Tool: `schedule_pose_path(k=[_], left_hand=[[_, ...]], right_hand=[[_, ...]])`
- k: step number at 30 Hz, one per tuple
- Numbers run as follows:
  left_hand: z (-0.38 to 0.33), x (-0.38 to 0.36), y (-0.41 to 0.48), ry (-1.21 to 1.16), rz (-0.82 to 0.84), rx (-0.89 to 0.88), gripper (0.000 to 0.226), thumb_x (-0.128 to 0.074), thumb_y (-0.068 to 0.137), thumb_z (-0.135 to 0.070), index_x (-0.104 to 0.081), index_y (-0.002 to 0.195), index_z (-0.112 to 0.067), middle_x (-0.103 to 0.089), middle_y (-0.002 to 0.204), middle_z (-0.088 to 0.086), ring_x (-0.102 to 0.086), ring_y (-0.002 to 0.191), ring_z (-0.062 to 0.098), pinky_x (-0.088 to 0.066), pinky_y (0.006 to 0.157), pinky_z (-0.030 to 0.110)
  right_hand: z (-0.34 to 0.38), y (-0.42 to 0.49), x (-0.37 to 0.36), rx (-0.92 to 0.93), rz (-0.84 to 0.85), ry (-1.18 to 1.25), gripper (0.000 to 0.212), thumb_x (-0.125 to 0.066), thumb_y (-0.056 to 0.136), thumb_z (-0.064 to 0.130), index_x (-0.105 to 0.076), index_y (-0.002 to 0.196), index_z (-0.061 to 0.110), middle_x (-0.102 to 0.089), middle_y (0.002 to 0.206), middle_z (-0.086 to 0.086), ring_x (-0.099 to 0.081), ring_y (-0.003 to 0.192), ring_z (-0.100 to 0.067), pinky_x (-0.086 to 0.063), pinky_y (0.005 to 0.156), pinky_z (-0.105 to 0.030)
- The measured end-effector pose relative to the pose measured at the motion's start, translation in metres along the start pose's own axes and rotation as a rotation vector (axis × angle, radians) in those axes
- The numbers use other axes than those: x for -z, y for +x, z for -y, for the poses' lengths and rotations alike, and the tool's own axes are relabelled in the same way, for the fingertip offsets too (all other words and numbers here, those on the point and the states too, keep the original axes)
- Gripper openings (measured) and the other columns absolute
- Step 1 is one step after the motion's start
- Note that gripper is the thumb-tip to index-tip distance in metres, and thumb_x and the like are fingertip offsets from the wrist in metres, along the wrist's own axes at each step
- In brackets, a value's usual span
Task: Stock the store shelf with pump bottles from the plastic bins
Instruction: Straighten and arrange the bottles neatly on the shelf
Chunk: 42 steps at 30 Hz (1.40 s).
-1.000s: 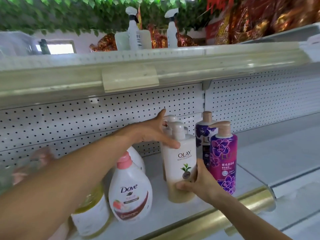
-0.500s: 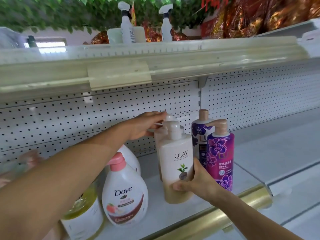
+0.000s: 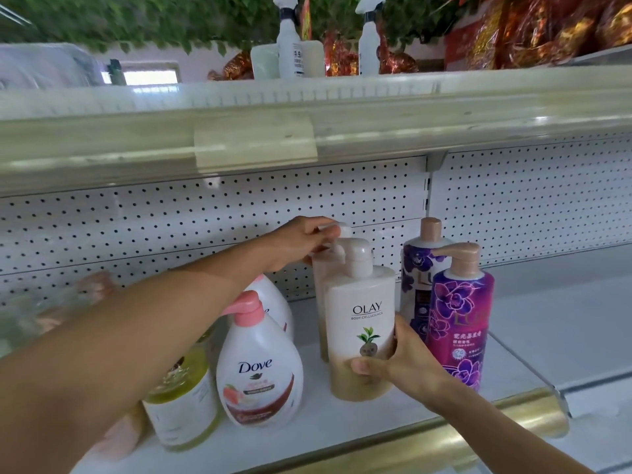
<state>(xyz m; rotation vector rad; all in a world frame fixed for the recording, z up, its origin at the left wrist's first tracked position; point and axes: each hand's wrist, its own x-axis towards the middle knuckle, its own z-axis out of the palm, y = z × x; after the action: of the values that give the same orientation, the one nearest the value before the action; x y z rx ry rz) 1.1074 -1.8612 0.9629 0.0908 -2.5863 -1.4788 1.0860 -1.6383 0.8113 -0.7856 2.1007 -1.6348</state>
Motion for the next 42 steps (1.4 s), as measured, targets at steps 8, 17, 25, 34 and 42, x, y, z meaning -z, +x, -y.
schedule_pose_path(k=[8,17,25,34,42], left_hand=[[0.014,0.022,-0.010,-0.052,-0.005,0.033,0.017,-0.052,0.100,-0.031,-0.067,0.107,-0.032,-0.067,0.099,-0.004,-0.063,0.081,0.006,-0.047,0.087,0.035],[0.008,0.015,-0.011,-0.050,-0.031,0.024,0.016,-0.054,0.100,-0.031,-0.067,0.109,-0.028,-0.067,0.086,-0.011,-0.064,0.067,-0.005,-0.051,0.059,0.015],[-0.001,0.015,-0.014,-0.046,-0.029,0.004,0.013,-0.062,0.095,-0.030,-0.069,0.104,-0.037,-0.072,0.098,-0.007,-0.067,0.079,0.000,-0.051,0.063,0.022],[-0.005,0.017,-0.017,-0.024,-0.052,0.035,0.022,-0.054,0.100,-0.017,-0.064,0.119,-0.019,-0.067,0.106,0.002,-0.065,0.090,0.009,-0.050,0.069,0.027],[-0.009,0.015,-0.023,0.047,-0.082,0.063,0.024,-0.054,0.099,-0.018,-0.062,0.120,-0.027,-0.065,0.120,0.001,-0.062,0.101,0.013,-0.048,0.077,0.030]], right_hand=[[0.004,0.005,-0.011,0.032,0.068,0.000,0.074,-0.089,0.057,0.035,-0.045,0.116,0.038,-0.068,0.101,0.023,-0.064,0.094,0.006,-0.053,0.077,-0.018],[0.011,0.011,-0.002,0.079,0.186,-0.068,0.074,-0.087,0.066,0.020,-0.046,0.127,0.030,-0.068,0.113,0.014,-0.064,0.102,0.001,-0.051,0.077,-0.017],[0.011,0.009,-0.003,0.098,0.198,-0.054,0.074,-0.086,0.068,0.016,-0.045,0.128,0.030,-0.069,0.112,0.015,-0.064,0.100,0.001,-0.051,0.072,-0.011],[0.011,0.019,-0.012,0.102,0.172,-0.028,0.072,-0.086,0.068,0.018,-0.045,0.127,0.031,-0.067,0.115,0.011,-0.064,0.107,-0.006,-0.052,0.091,-0.030],[0.014,0.023,-0.011,0.108,0.193,-0.032,0.073,-0.088,0.064,0.018,-0.047,0.123,0.028,-0.070,0.109,0.012,-0.066,0.100,-0.003,-0.054,0.076,-0.019]])
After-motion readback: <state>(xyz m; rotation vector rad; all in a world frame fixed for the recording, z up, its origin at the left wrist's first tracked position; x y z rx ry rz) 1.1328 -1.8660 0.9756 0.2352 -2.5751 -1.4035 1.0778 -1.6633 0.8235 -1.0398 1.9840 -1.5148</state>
